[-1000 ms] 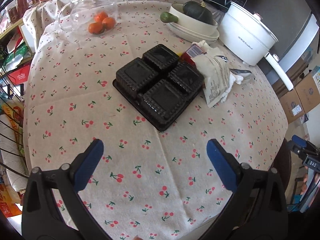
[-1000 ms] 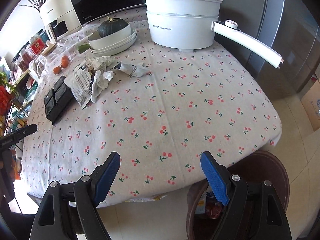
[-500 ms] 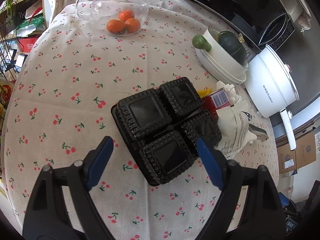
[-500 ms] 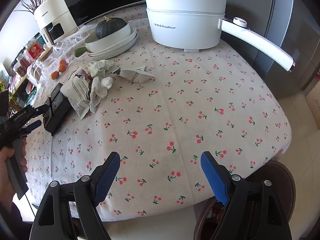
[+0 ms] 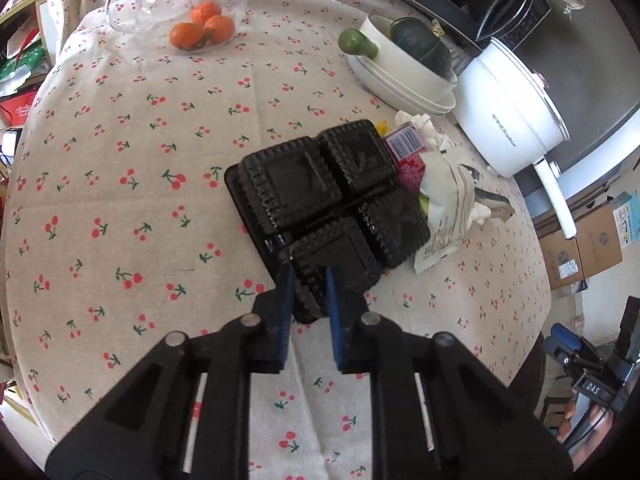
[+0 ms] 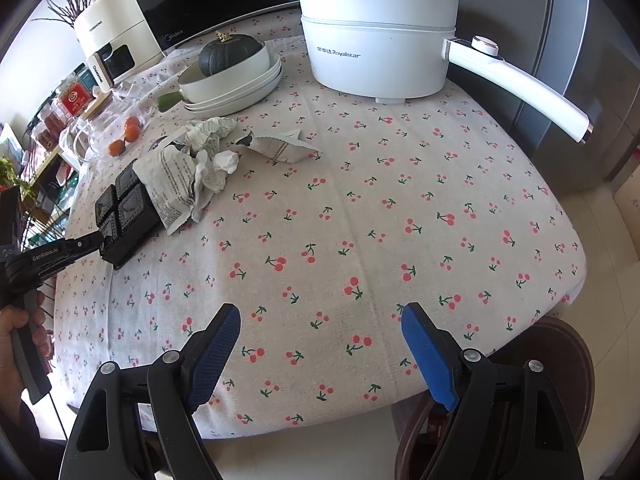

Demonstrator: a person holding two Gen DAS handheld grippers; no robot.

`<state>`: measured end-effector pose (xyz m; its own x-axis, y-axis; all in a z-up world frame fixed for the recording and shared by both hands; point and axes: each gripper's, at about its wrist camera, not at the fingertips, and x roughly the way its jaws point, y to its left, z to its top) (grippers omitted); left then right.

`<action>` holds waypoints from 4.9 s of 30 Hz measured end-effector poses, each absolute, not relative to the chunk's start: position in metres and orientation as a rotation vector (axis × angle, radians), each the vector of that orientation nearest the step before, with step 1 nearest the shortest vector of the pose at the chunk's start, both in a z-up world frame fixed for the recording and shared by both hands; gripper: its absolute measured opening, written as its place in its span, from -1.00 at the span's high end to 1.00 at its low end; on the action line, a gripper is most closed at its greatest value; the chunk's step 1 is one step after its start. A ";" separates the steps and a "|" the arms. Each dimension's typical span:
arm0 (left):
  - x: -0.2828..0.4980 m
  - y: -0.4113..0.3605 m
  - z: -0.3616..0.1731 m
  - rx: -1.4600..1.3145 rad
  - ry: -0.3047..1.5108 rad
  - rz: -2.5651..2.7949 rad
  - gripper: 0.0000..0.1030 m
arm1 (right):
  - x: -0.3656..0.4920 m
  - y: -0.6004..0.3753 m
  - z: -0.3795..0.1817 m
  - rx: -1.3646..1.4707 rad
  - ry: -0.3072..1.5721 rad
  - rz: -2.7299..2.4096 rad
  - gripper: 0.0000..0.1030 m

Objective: Collect trash
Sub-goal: 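Close the left gripper on the edge of the black plastic tray, then lift the black tray off the table with the left gripper, then grasp the white snack bag with the right gripper while the left holds the tray, then carry the black tray and white snack bag with both grippers over the brown bin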

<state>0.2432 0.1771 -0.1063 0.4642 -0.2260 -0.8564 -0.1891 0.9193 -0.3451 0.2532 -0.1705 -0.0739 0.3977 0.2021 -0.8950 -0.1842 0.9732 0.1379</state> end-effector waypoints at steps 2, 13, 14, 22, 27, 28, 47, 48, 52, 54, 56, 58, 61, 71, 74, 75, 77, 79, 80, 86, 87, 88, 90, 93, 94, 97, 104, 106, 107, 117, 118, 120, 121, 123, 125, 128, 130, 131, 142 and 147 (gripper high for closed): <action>0.238 0.180 -0.106 -0.414 1.111 -0.023 0.74 | 0.252 -0.167 -0.073 0.013 1.132 0.252 -0.64; 0.267 0.201 -0.096 -0.450 0.993 0.112 -0.46 | 0.256 -0.154 -0.080 0.012 1.151 0.272 -0.64; 0.273 0.202 -0.098 -0.418 0.998 0.117 -0.46 | 0.257 -0.154 -0.081 0.010 1.153 0.270 -0.64; 0.288 0.223 -0.117 -0.508 1.026 0.072 -0.46 | 0.268 -0.163 -0.089 0.002 1.172 0.237 -0.64; 0.290 0.213 -0.119 -0.466 1.038 0.046 -0.46 | 0.271 -0.164 -0.095 0.043 1.194 0.238 -0.64; 0.291 0.212 -0.120 -0.457 1.037 0.040 -0.46 | 0.271 -0.163 -0.096 0.048 1.197 0.243 -0.64; 0.285 0.194 -0.114 -0.368 1.047 -0.070 -0.12 | 0.267 -0.161 -0.088 0.038 1.177 0.245 -0.64; 0.282 0.194 -0.112 -0.371 1.046 -0.074 -0.11 | 0.267 -0.159 -0.086 0.036 1.172 0.249 -0.64; 0.267 0.199 -0.104 -0.371 1.050 -0.072 -0.10 | 0.271 -0.138 -0.083 -0.005 1.156 0.275 -0.65; 0.259 0.206 -0.099 -0.391 1.046 -0.054 -0.10 | 0.276 -0.124 -0.085 0.018 1.166 0.311 -0.66; 0.250 0.215 -0.094 -0.415 1.041 -0.028 -0.09 | 0.283 -0.107 -0.087 0.039 1.169 0.347 -0.67; 0.241 0.223 -0.090 -0.410 1.037 0.003 -0.08 | 0.290 -0.084 -0.088 0.024 1.148 0.372 -0.75; 0.229 0.234 -0.086 -0.400 1.042 0.032 -0.08 | 0.299 -0.047 -0.093 -0.040 1.098 0.412 -0.95; 0.212 0.252 -0.088 -0.380 1.051 0.029 -0.07 | 0.326 0.015 -0.124 -0.206 1.029 0.356 -0.95; 0.210 0.251 -0.087 -0.381 1.049 0.022 -0.07 | 0.331 0.021 -0.128 -0.224 1.021 0.340 -0.90; 0.209 0.251 -0.086 -0.382 1.047 0.019 -0.07 | 0.332 0.022 -0.129 -0.225 1.021 0.339 -0.78; 0.208 0.249 -0.084 -0.385 1.042 0.012 -0.07 | 0.334 0.024 -0.130 -0.230 1.027 0.335 -0.45; 0.206 0.247 -0.082 -0.385 1.036 0.003 -0.07 | 0.333 0.024 -0.130 -0.225 1.036 0.332 -0.26; 0.206 0.245 -0.080 -0.383 1.034 -0.001 -0.07 | 0.332 0.023 -0.129 -0.219 1.036 0.336 -0.24; 0.202 0.231 -0.074 -0.368 1.026 -0.026 -0.07 | 0.312 0.005 -0.108 -0.217 1.003 0.358 -0.22; 0.201 0.227 -0.072 -0.362 1.024 -0.031 -0.07 | 0.308 0.000 -0.103 -0.212 0.999 0.363 -0.22; 0.200 0.224 -0.071 -0.356 1.022 -0.036 -0.07 | 0.302 -0.006 -0.098 -0.208 0.993 0.369 -0.22; 0.198 0.216 -0.068 -0.350 1.017 -0.048 -0.07 | 0.291 -0.017 -0.087 -0.210 0.980 0.378 -0.22; 0.195 0.203 -0.065 -0.351 1.010 -0.071 -0.07 | 0.273 -0.034 -0.074 -0.219 0.962 0.388 -0.22; 0.194 0.198 -0.064 -0.350 1.009 -0.079 -0.07 | 0.267 -0.040 -0.071 -0.221 0.959 0.388 -0.22; 0.191 0.182 -0.062 -0.342 1.006 -0.102 -0.07 | 0.250 -0.059 -0.063 -0.221 0.952 0.387 -0.22; 0.180 0.146 -0.060 -0.320 1.009 -0.148 -0.07 | 0.213 -0.107 -0.052 -0.203 0.929 0.368 -0.21; 0.177 0.138 -0.061 -0.320 1.011 -0.157 -0.07 | 0.205 -0.120 -0.050 -0.191 0.923 0.362 -0.21; 0.176 0.134 -0.062 -0.319 1.013 -0.161 -0.07 | 0.201 -0.127 -0.050 -0.182 0.920 0.360 -0.21; 0.177 0.104 -0.070 -0.298 1.038 -0.202 -0.07 | 0.186 -0.174 -0.046 -0.105 0.931 0.298 -0.21; 0.179 0.101 -0.071 -0.303 1.040 -0.209 -0.07 | 0.184 -0.178 -0.044 -0.091 0.935 0.293 -0.21; 0.182 0.093 -0.071 -0.314 1.044 -0.233 -0.07 | 0.181 -0.189 -0.043 -0.061 0.942 0.282 -0.21; 0.183 0.087 -0.071 -0.313 1.045 -0.246 -0.06 | 0.179 -0.194 -0.043 -0.052 0.944 0.276 -0.21; 0.184 0.072 -0.071 -0.294 1.048 -0.271 -0.07 | 0.174 -0.207 -0.044 -0.048 0.947 0.254 -0.21; 0.186 0.054 -0.070 -0.269 1.053 -0.301 -0.07 | 0.169 -0.222 -0.047 -0.043 0.954 0.225 -0.21; 0.186 0.025 -0.071 -0.225 1.059 -0.348 -0.07 | 0.162 -0.250 -0.054 -0.015 0.979 0.176 -0.21; 0.186 0.005 -0.071 -0.192 1.062 -0.379 -0.07 | 0.156 -0.267 -0.058 0.000 1.000 0.142 -0.21; 0.185 -0.006 -0.071 -0.178 1.064 -0.396 -0.06 | 0.153 -0.276 -0.061 0.006 1.008 0.126 -0.21; 0.171 -0.105 -0.077 -0.043 1.065 -0.546 -0.07 | 0.118 -0.348 -0.077 0.055 1.052 0.010 -0.21; 0.168 -0.139 -0.083 -0.005 1.060 -0.585 -0.07 | 0.103 -0.376 -0.081 0.086 1.061 -0.024 -0.21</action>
